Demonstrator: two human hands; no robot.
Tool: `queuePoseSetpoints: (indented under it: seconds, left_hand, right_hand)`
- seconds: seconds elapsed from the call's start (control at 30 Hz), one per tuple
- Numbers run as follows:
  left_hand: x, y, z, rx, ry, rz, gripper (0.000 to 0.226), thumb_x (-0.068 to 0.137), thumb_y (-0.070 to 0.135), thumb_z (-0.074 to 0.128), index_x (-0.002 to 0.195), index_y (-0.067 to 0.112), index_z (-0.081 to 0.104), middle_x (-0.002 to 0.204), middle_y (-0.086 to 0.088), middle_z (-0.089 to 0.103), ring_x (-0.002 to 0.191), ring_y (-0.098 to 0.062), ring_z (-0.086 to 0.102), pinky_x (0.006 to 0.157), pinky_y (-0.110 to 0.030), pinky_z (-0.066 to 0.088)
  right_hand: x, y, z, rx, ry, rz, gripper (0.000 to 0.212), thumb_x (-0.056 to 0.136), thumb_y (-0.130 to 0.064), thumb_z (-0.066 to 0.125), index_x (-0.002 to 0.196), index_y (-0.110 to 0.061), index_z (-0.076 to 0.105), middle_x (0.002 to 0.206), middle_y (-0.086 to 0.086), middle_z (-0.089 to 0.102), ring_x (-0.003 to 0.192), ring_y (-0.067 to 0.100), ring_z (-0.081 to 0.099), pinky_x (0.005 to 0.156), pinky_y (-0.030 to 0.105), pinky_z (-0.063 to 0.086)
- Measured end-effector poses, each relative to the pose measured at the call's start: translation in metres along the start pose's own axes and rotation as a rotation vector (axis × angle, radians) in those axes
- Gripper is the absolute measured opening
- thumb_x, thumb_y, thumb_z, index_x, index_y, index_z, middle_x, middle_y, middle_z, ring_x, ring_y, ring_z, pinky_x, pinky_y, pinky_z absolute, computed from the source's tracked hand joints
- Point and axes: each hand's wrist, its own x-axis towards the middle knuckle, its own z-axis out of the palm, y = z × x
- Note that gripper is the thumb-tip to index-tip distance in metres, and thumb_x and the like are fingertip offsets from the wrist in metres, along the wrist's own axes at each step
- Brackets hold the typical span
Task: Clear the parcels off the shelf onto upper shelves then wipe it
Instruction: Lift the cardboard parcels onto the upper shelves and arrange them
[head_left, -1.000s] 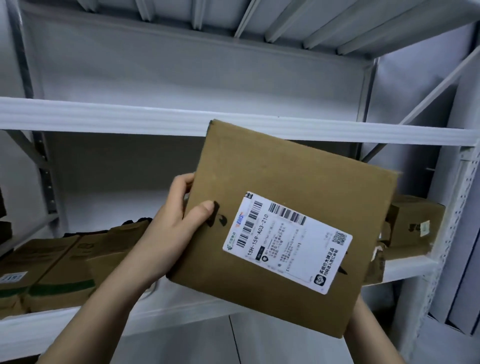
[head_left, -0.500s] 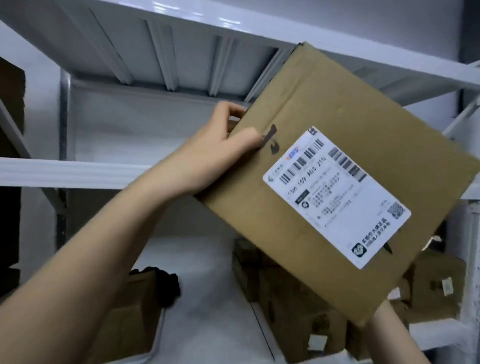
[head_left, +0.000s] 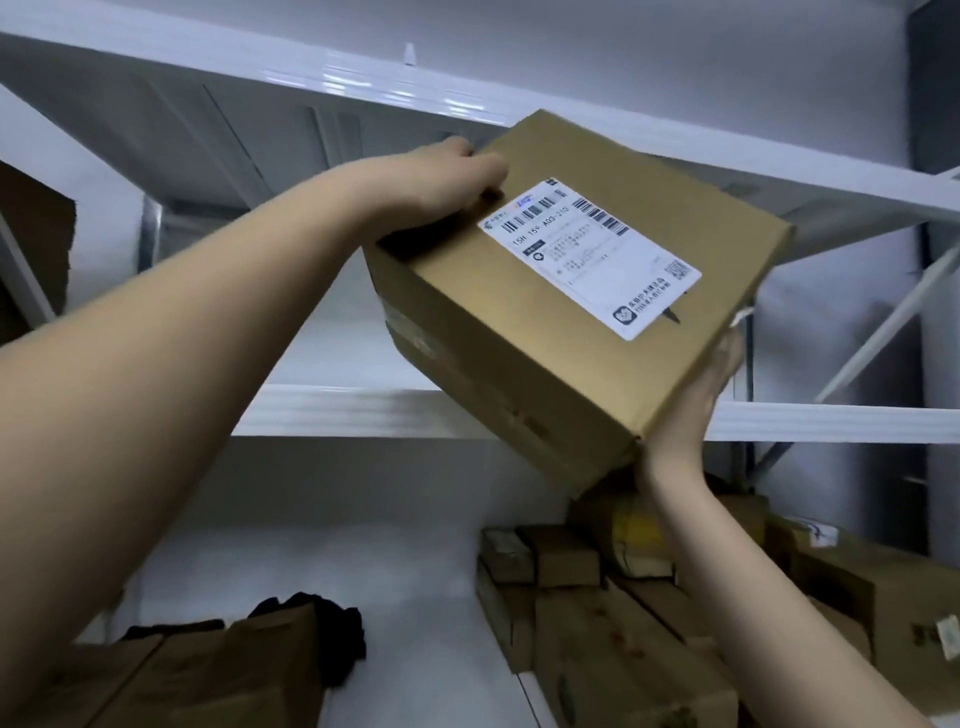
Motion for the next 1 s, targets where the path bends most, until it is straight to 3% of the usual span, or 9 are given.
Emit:
queuePoseSetpoints:
  seconds: [0.1,0.27,0.43,0.57,0.7,0.77,0.83,0.93,1.0]
  left_hand:
    - [0.015,-0.007,0.008,0.197,0.095,0.024,0.051,0.094,0.040,0.035,0.140,0.018,0.039,0.135,-0.011,0.049,0.119,-0.030,0.048,0.093,-0.036,0.037]
    - [0.033,-0.027,0.021,0.229,0.080,0.002,0.051,0.096,0.037,0.033,0.146,0.023,0.034,0.147,-0.007,0.041,0.133,-0.027,0.039,0.104,-0.035,0.032]
    - [0.040,-0.031,0.020,0.248,-0.096,0.011,0.073,0.067,0.063,0.038,0.134,0.035,0.044,0.139,-0.006,0.041,0.124,-0.028,0.041,0.105,-0.044,0.033]
    - [0.041,-0.029,0.019,0.287,-0.208,0.060,0.067,0.067,0.067,0.043,0.126,0.034,0.050,0.131,-0.002,0.041,0.121,-0.023,0.041,0.106,-0.043,0.032]
    - [0.042,-0.028,0.027,0.264,0.030,0.199,0.034,0.077,0.050,0.049,0.091,0.025,0.068,0.101,-0.001,0.063,0.098,-0.023,0.057,0.086,-0.038,0.048]
    - [0.038,-0.030,0.028,0.209,0.252,0.193,0.031,0.085,0.038,0.046,0.080,0.019,0.070,0.082,0.005,0.069,0.084,-0.017,0.064,0.077,-0.034,0.051]
    - [0.033,-0.034,0.027,0.149,0.412,0.170,0.034,0.088,0.034,0.042,0.075,0.018,0.069,0.072,0.007,0.070,0.076,-0.010,0.066,0.077,-0.033,0.054]
    - [0.020,-0.035,0.026,0.115,0.410,0.169,0.045,0.092,0.046,0.036,0.075,0.019,0.068,0.077,0.005,0.068,0.079,-0.016,0.063,0.075,-0.032,0.050]
    - [0.007,-0.031,0.032,0.120,0.355,0.207,0.052,0.091,0.059,0.030,0.074,0.021,0.061,0.077,0.003,0.061,0.081,-0.023,0.056,0.071,-0.034,0.042]
  right_hand:
    - [-0.003,-0.006,0.022,-0.097,-0.006,0.097,0.070,0.081,-0.075,0.020,0.143,-0.042,0.025,0.151,-0.011,0.032,0.139,0.014,0.030,0.114,0.053,0.023]
    - [-0.007,-0.001,0.041,-0.248,-0.034,0.100,0.055,0.097,-0.058,0.016,0.149,-0.039,0.013,0.158,-0.009,0.018,0.146,0.018,0.014,0.115,0.055,0.008]
    - [0.014,0.012,0.044,-0.252,-0.142,-0.012,0.074,0.087,-0.070,0.016,0.152,-0.034,0.007,0.159,-0.012,0.009,0.147,0.011,0.008,0.117,0.052,0.005]
    - [0.036,0.029,0.034,-0.187,-0.332,0.008,0.116,0.058,-0.096,0.032,0.151,-0.034,0.003,0.159,-0.011,0.009,0.146,0.011,0.013,0.118,0.046,0.014]
    - [0.039,0.037,0.034,-0.136,-0.389,0.140,0.140,0.036,-0.101,0.041,0.151,-0.026,0.013,0.149,-0.005,0.025,0.132,0.010,0.030,0.104,0.026,0.026]
    - [0.039,0.038,0.039,-0.138,-0.351,0.174,0.134,0.040,-0.100,0.041,0.149,-0.024,0.020,0.149,-0.003,0.028,0.132,0.011,0.033,0.108,0.029,0.029]
    - [0.038,0.037,0.045,-0.168,-0.333,0.199,0.110,0.060,-0.091,0.041,0.145,-0.021,0.028,0.145,0.000,0.032,0.131,0.014,0.035,0.113,0.036,0.030]
    - [0.035,0.042,0.056,-0.236,-0.338,0.173,0.064,0.094,-0.059,0.038,0.141,-0.016,0.036,0.140,0.003,0.034,0.127,0.013,0.035,0.112,0.036,0.029]
    - [0.030,0.046,0.066,-0.270,-0.355,0.186,0.056,0.097,-0.052,0.039,0.141,-0.017,0.037,0.141,0.004,0.032,0.125,0.012,0.036,0.106,0.028,0.028]
